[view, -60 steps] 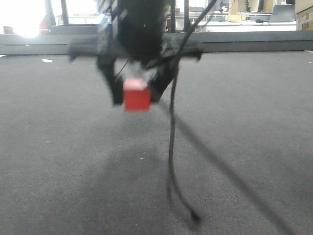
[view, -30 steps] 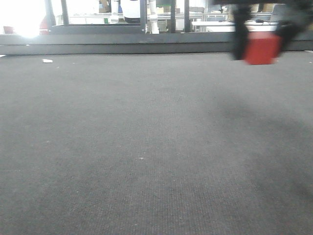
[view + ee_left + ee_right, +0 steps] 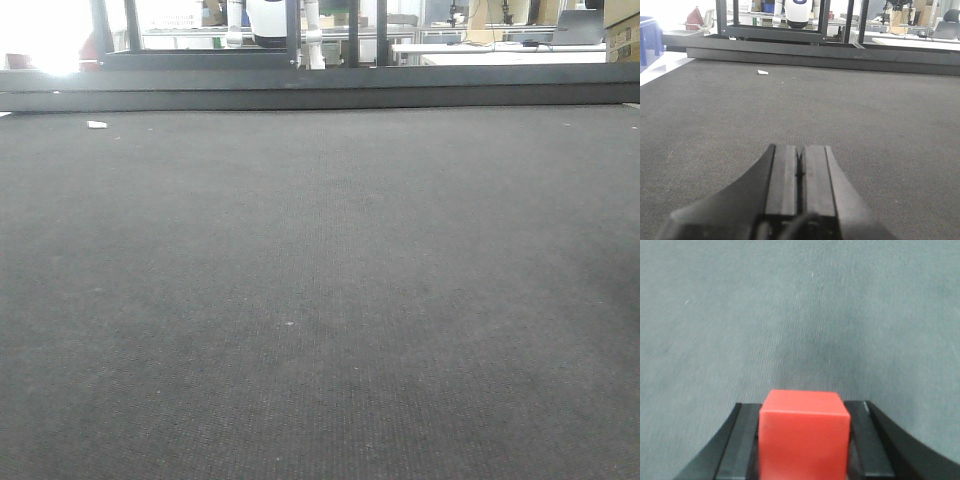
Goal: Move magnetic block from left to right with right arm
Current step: 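Hold the red cube in the right gripper while the base turns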
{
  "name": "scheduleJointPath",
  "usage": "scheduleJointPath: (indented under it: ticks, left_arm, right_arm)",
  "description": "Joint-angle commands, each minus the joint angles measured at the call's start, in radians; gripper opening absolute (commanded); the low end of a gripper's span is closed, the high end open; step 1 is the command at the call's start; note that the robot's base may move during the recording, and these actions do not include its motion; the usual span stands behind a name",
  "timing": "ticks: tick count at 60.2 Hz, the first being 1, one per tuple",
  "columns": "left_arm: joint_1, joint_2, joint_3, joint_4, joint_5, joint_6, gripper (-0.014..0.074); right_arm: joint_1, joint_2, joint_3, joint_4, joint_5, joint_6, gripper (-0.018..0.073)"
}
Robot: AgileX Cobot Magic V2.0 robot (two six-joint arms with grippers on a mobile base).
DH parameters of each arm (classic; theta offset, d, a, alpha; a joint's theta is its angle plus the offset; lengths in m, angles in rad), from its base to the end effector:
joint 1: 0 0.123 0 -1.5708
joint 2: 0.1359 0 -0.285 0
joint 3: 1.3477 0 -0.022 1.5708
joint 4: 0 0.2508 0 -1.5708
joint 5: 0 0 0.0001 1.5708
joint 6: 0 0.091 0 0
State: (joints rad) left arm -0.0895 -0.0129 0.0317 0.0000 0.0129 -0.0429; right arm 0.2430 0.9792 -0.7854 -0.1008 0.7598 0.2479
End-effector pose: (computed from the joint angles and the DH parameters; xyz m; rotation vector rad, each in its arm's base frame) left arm 0.0565 -0.0051 0.2020 0.0353 1.5158 -0.1060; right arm 0.1813 0.0384 0.3050 -0.0520 2.4340 0.1036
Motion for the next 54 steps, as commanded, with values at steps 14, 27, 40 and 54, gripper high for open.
scheduleJointPath:
  ticks: [14, 27, 40, 54]
  left_arm:
    - [0.001, -0.014, 0.010, 0.000, -0.089, -0.004, -0.0116]
    - [0.001, -0.014, 0.010, 0.000, -0.089, -0.004, -0.0116]
    - [0.001, -0.014, 0.010, 0.000, -0.089, -0.004, -0.0116]
    - [0.001, -0.014, 0.010, 0.000, -0.089, -0.004, -0.0116]
  right_arm:
    - [-0.006, -0.396, 0.131, -0.006, -0.122, -0.061, 0.0130]
    - [-0.006, -0.633, 0.138, -0.006, -0.106, -0.103, 0.0130]
    - [-0.006, -0.815, 0.138, -0.006, -0.106, -0.103, 0.0130]
    - [-0.006, -0.882, 0.138, -0.006, -0.122, -0.103, 0.0130]
